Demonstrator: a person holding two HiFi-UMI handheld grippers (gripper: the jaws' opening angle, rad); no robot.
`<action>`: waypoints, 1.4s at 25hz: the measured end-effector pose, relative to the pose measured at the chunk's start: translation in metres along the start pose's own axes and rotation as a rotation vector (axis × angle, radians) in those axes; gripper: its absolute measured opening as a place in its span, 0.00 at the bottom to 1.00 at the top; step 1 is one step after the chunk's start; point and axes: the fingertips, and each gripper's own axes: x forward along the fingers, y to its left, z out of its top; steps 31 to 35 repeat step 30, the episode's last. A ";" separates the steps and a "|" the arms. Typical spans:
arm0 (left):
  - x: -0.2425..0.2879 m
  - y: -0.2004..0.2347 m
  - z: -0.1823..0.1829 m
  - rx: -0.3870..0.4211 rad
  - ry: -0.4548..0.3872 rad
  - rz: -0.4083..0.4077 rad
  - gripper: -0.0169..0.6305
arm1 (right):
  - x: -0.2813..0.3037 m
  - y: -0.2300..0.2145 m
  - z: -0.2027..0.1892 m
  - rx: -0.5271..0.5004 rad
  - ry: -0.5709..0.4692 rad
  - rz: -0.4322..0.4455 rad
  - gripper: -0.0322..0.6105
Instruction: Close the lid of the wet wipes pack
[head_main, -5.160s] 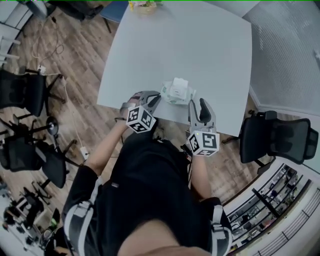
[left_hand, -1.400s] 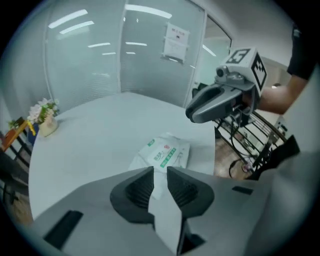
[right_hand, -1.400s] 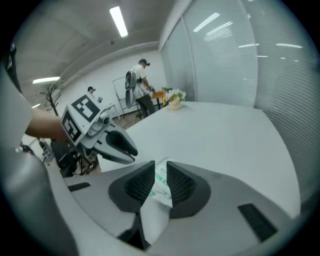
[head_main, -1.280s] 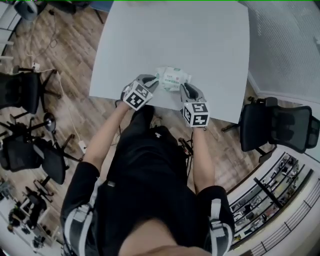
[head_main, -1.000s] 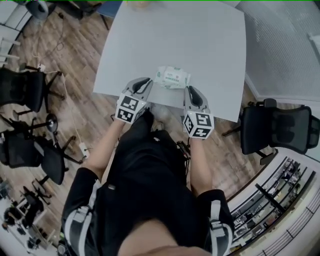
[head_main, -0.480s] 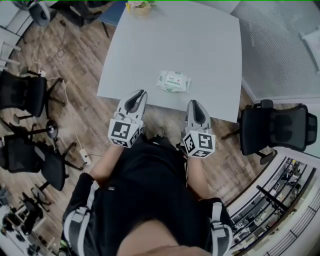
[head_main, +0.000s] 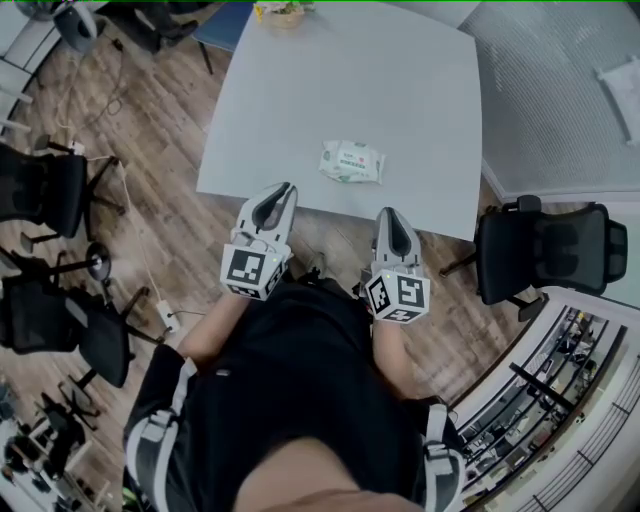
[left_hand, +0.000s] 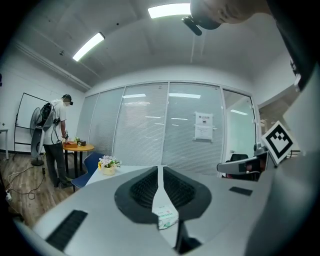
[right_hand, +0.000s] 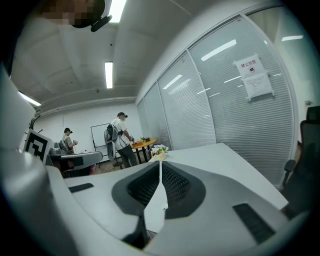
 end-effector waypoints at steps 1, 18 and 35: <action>-0.001 0.001 -0.001 0.003 -0.001 -0.002 0.10 | -0.001 0.002 -0.001 0.000 -0.001 -0.003 0.11; -0.007 0.005 0.000 0.012 0.004 -0.036 0.10 | 0.002 0.020 0.003 -0.025 -0.008 -0.002 0.08; -0.009 0.003 -0.001 0.001 -0.001 -0.043 0.10 | 0.000 0.022 0.003 -0.031 -0.010 -0.001 0.08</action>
